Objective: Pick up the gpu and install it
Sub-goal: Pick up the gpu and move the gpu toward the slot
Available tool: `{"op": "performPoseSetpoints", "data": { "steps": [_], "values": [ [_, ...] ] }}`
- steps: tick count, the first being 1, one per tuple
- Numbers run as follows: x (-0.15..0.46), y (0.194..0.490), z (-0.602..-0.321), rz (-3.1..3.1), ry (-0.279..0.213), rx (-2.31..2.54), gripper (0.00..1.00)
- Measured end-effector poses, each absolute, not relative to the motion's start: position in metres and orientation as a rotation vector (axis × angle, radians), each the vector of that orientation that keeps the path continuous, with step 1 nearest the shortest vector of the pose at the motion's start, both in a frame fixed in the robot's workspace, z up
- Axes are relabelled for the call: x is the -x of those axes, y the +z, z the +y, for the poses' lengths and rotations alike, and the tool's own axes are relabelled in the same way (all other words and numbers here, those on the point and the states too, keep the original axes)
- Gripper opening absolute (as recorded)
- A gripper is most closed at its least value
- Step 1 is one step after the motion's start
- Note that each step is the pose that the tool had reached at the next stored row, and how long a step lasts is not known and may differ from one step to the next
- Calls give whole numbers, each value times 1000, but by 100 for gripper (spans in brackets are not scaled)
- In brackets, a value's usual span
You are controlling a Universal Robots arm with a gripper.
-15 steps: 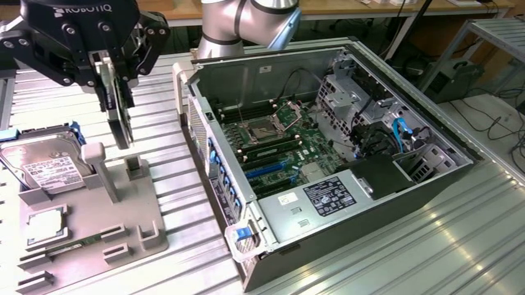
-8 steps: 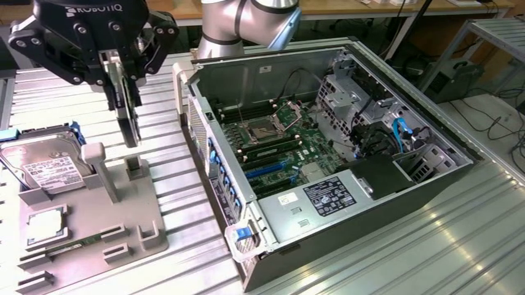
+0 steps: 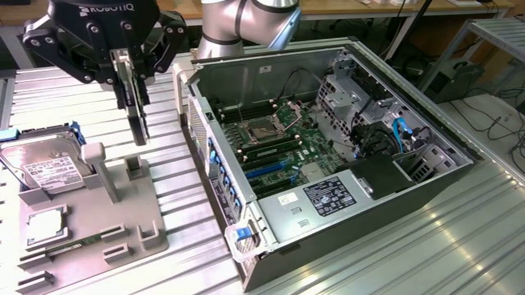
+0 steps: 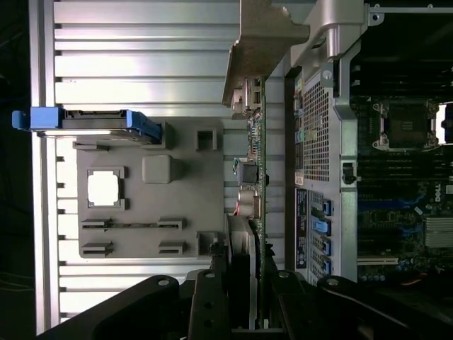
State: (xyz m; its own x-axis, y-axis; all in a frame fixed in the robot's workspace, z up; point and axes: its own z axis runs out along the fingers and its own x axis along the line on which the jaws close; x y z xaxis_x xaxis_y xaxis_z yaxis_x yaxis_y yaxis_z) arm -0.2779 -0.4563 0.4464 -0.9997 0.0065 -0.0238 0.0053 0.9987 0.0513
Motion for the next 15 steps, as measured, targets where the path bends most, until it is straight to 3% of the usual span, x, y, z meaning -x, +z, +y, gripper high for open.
{"op": "performPoseSetpoints", "data": {
  "steps": [15],
  "values": [
    [258, 446, -456, 3117, 80, -9, 28]
  ]
}}
